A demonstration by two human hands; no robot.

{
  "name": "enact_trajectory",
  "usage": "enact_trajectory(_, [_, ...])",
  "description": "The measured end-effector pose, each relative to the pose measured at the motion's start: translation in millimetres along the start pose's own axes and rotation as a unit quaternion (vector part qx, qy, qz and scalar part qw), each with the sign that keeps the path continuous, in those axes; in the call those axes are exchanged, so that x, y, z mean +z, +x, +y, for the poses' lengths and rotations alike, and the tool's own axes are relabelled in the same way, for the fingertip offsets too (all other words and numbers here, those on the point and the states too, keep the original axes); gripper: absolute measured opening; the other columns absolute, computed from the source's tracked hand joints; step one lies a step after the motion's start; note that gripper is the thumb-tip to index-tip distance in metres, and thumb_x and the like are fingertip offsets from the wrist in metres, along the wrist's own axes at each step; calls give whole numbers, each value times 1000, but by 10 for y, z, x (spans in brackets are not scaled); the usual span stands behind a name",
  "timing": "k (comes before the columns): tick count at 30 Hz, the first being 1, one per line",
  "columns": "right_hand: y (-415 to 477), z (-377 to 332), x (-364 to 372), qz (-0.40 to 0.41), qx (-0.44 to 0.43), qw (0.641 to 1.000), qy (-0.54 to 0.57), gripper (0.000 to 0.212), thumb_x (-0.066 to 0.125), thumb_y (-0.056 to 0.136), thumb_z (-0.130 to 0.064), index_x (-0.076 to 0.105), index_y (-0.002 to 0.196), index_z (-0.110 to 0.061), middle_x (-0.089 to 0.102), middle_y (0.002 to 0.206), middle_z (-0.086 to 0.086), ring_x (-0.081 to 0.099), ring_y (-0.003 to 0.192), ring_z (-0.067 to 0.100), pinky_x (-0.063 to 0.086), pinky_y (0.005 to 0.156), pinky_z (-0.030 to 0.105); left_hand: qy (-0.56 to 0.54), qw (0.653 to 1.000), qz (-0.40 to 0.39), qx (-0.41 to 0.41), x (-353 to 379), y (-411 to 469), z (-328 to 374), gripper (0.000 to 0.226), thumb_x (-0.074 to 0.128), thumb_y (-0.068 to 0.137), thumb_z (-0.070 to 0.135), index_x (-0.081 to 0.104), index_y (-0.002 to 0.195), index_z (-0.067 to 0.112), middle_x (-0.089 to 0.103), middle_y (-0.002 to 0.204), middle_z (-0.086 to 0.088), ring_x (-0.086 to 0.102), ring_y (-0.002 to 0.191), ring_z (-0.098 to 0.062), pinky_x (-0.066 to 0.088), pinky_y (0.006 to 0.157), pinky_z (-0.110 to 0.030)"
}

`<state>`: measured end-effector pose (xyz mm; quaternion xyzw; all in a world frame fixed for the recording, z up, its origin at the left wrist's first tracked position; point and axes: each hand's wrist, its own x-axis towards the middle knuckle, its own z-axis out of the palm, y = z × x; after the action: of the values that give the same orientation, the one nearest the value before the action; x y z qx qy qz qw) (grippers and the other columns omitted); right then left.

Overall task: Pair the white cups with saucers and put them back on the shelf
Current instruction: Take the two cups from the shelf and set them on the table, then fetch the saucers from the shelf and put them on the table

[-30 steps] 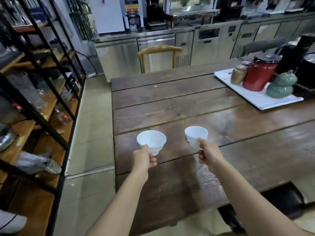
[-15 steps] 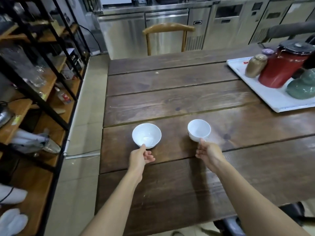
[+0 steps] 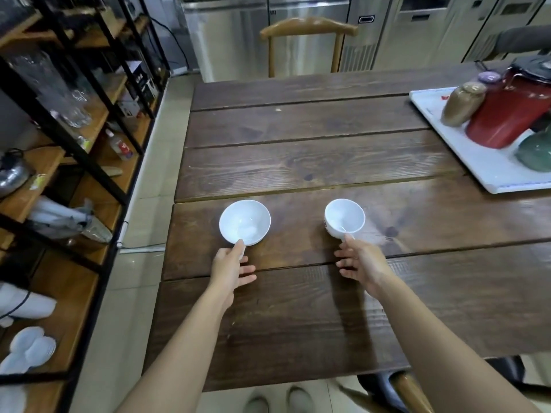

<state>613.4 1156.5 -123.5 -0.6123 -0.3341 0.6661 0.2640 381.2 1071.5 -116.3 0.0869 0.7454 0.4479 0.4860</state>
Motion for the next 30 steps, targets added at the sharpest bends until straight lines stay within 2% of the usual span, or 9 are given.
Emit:
enact_trajectory(4, [9,-115,-175,17,10,998,-58,35,54,90,-37,51,112,-10,63,98,18,62,74,29,49,57,32,38,998,48,13,-69,-49,67,37,56,89,42,46,111,15,58,110,-10,61,83,-21,53,65,-32])
enact_trajectory(6, [9,-184,-298,57,-18,993,-98,36,56,89,-30,53,113,-4,61,88,17,57,64,25,48,54,31,73,992,93,42,-116,-81,117,36,57,88,41,45,110,14,56,116,-10,57,90,-22,49,72,-33])
enact_trajectory(8, [21,-272,-393,99,-68,976,-179,38,56,88,-25,54,114,3,57,78,12,54,64,24,49,60,35,134,977,141,86,-181,-141,177,44,57,87,40,44,119,13,52,126,-10,52,102,-24,42,78,-34])
enact_trajectory(11, [-59,-477,-347,135,-149,943,-264,51,56,85,-37,52,121,-1,62,106,16,60,94,33,49,86,47,213,947,174,168,-314,-292,259,53,55,87,45,44,129,15,49,135,-8,49,118,-26,43,91,-37])
enact_trajectory(14, [-308,-605,-67,127,-242,897,-347,58,53,85,-48,47,127,-8,59,124,16,54,112,35,43,91,44,281,907,189,249,-451,-494,317,56,51,87,49,44,133,17,49,138,-7,46,125,-26,41,102,-45])
enact_trajectory(17, [-614,-600,329,129,-331,824,-442,61,52,86,-51,43,133,-13,54,132,15,47,122,33,35,97,45,324,869,222,301,-551,-732,376,60,49,88,51,40,138,19,47,141,-6,41,130,-27,38,105,-47])
enact_trajectory(24, [-1404,-374,1326,9,-481,721,-499,81,43,81,-66,14,148,-31,20,158,8,18,144,24,13,114,46,348,802,285,394,-1289,-1325,244,69,50,88,50,26,147,22,30,154,-9,24,140,-28,21,113,-46])
enact_trajectory(26, [-1690,-243,1633,-29,-514,702,-492,81,43,80,-67,12,148,-34,15,159,8,15,144,23,8,115,46,360,787,311,393,-1702,-1518,129,71,48,88,52,21,148,26,22,157,-8,18,143,-27,16,115,-46])
enact_trajectory(30, [-2321,139,2374,-105,-571,659,-478,83,47,80,-65,9,148,-36,16,158,11,15,144,22,4,115,42,348,764,391,377,-2665,-1988,-227,67,48,88,52,25,147,28,24,156,-5,18,143,-23,11,115,-42])
